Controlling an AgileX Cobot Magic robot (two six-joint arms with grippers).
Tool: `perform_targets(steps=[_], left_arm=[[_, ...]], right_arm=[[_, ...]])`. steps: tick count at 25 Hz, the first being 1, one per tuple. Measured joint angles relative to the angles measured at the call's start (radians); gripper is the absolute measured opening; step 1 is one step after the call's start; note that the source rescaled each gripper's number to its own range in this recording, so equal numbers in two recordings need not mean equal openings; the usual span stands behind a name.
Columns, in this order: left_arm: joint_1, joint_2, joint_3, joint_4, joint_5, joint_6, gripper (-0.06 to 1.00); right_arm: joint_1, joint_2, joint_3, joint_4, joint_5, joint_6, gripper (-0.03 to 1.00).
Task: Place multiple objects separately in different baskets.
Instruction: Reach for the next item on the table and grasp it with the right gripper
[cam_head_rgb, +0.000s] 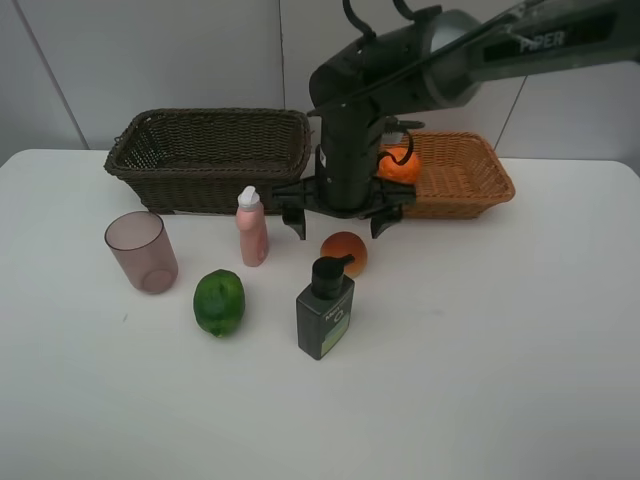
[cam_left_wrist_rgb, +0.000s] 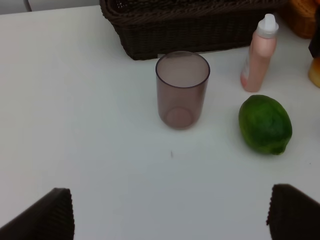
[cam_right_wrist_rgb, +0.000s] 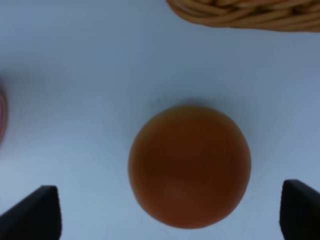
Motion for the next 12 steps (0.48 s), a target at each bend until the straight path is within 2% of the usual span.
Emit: perform_targets(steps=[7,12], left_arm=[[0.000,0.000,0.000,0.000,0.000,0.000,1.00],[0.000,0.000,0.000,0.000,0.000,0.000,1.00]], right_arm=[[0.000,0.001,0.065,-0.048,-0.147,0.085,0.92],[-0.001,0.001,0.066,-0.102,-0.149,0.125,0.92]])
